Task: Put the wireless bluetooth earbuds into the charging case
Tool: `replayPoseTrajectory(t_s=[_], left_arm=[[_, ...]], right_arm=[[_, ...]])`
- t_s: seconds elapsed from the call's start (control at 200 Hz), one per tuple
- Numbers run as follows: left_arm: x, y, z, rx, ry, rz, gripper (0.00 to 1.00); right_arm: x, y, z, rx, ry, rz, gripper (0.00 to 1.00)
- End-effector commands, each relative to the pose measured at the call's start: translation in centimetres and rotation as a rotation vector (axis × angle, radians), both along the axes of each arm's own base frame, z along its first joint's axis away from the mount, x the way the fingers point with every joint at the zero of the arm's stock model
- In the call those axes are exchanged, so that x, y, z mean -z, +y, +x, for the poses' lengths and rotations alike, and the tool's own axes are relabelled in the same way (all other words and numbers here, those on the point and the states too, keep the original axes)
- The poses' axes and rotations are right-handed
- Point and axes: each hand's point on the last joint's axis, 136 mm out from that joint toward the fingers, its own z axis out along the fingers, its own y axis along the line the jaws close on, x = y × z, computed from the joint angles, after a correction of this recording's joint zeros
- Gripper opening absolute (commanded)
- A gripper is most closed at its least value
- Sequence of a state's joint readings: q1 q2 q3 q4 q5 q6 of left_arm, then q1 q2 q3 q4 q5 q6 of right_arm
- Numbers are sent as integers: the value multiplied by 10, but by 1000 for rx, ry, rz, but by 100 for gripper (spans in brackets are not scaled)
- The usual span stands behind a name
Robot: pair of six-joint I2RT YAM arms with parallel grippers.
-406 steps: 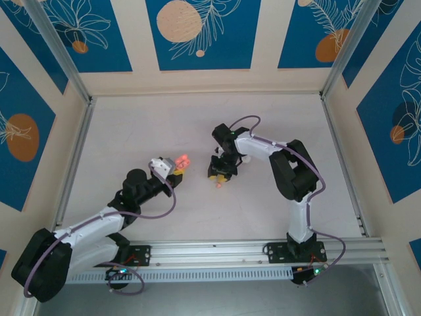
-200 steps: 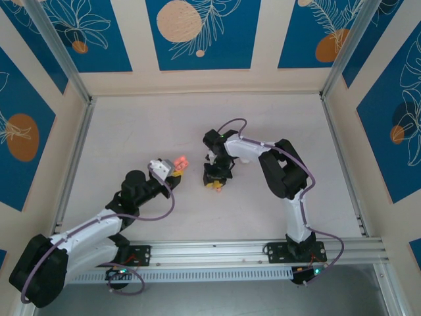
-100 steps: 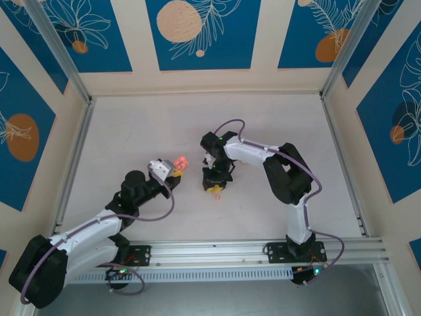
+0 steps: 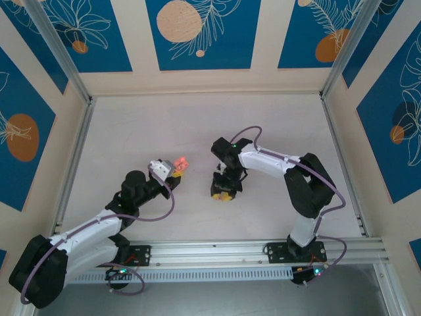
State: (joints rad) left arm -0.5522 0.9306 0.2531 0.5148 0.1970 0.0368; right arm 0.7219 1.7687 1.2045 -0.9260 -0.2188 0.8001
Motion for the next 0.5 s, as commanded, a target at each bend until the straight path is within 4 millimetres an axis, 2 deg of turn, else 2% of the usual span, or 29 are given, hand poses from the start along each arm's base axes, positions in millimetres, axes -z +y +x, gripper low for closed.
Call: replayPoseTrajectory(t_s=[0.0, 0.295, 0.495], left_arm=[[-3, -2, 0, 13, -23, 3, 16], [-6, -1, -1, 10, -23, -4, 16], [-6, 3, -2, -3, -25, 10, 16]], right_arm=[[3, 6, -9, 107, 53, 21, 37], [23, 6, 16, 116, 18, 24, 39], [33, 11, 21, 102, 27, 39, 39]])
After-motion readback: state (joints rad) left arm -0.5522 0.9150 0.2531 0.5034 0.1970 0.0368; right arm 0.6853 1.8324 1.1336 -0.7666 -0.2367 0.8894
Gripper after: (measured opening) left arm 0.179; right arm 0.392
